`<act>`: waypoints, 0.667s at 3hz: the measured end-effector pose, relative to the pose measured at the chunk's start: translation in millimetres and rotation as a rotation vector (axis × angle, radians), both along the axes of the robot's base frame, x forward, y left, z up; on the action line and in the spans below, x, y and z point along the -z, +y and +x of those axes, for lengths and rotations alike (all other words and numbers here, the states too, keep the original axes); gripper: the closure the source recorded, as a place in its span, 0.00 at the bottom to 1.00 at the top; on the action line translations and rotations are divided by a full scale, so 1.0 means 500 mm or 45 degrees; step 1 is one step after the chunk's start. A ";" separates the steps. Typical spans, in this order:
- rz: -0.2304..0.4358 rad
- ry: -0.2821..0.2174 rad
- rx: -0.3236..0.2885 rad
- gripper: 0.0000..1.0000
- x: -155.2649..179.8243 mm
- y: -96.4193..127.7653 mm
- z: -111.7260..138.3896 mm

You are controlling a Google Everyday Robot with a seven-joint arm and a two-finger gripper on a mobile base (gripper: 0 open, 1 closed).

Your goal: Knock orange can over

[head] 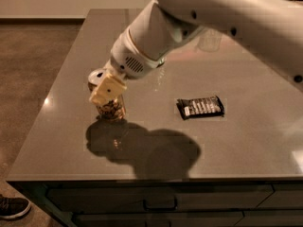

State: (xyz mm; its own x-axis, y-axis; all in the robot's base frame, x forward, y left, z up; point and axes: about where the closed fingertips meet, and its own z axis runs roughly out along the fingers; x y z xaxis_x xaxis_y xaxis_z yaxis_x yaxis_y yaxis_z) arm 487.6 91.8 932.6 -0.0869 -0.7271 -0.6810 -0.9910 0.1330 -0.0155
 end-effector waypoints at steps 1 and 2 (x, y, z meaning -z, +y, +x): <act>-0.180 0.000 0.043 1.00 -0.033 -0.047 0.031; -0.423 0.006 0.076 1.00 -0.021 -0.091 0.057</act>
Offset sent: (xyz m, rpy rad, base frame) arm 0.0467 -0.0819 0.0060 -0.5994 0.0056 -0.1014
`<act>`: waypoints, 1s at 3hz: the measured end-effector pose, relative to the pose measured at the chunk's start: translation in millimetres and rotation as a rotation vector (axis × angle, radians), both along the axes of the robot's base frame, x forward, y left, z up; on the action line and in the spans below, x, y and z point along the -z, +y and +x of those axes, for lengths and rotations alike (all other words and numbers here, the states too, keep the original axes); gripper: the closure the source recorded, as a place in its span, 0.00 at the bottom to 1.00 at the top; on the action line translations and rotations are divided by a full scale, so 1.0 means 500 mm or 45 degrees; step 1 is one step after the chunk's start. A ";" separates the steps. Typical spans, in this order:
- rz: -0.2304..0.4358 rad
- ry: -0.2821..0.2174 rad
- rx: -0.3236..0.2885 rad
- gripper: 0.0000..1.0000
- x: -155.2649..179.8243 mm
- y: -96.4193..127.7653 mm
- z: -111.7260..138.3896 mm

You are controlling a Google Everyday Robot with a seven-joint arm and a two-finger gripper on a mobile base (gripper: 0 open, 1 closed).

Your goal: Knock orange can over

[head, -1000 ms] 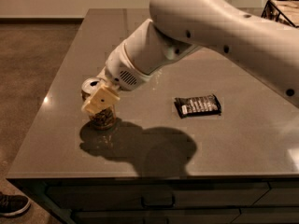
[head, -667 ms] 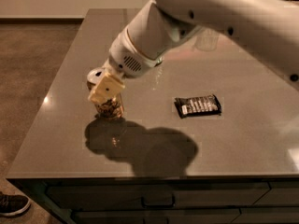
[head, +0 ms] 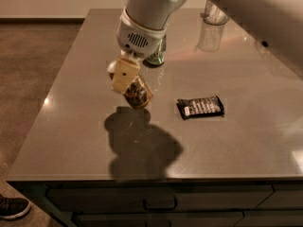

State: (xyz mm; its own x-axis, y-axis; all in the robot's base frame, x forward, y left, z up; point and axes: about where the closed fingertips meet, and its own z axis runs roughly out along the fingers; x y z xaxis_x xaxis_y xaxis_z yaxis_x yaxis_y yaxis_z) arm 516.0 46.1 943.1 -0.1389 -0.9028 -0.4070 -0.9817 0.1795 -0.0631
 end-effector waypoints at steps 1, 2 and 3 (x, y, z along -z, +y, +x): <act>-0.189 -0.005 0.008 1.00 0.022 -0.033 0.021; -0.294 -0.020 -0.016 0.83 0.039 -0.048 0.032; -0.356 -0.040 -0.099 0.52 0.062 -0.033 0.021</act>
Offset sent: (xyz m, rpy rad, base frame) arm 0.0212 -0.0371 -0.0289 -0.3401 -0.0200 0.0373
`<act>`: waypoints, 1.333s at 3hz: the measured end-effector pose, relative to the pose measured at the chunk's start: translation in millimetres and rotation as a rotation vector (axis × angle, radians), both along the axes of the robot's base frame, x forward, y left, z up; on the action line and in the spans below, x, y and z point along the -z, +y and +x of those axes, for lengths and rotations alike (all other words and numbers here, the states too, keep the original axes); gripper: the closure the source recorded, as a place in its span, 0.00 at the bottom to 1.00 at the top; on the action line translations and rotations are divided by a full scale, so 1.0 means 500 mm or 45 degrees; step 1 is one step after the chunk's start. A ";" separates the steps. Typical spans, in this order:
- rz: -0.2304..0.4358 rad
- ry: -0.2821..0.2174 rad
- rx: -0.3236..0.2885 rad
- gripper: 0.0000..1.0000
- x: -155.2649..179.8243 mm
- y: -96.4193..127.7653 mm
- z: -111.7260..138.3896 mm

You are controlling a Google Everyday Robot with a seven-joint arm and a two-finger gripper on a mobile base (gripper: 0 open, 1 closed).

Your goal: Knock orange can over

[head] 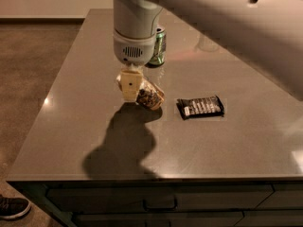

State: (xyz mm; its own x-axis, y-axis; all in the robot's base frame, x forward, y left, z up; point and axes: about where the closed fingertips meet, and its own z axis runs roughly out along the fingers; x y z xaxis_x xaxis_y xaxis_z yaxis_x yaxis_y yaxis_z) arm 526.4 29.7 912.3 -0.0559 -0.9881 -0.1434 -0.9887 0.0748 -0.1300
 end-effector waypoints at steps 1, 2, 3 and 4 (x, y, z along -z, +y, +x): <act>-0.034 0.004 -0.052 0.28 0.019 0.016 -0.011; -0.060 0.012 -0.084 0.05 0.031 0.026 -0.014; -0.057 0.068 -0.124 0.00 0.062 0.042 -0.028; -0.055 0.069 -0.125 0.00 0.062 0.043 -0.028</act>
Offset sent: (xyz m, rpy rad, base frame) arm -0.0115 0.0153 -0.0228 -0.0845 0.0301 0.0958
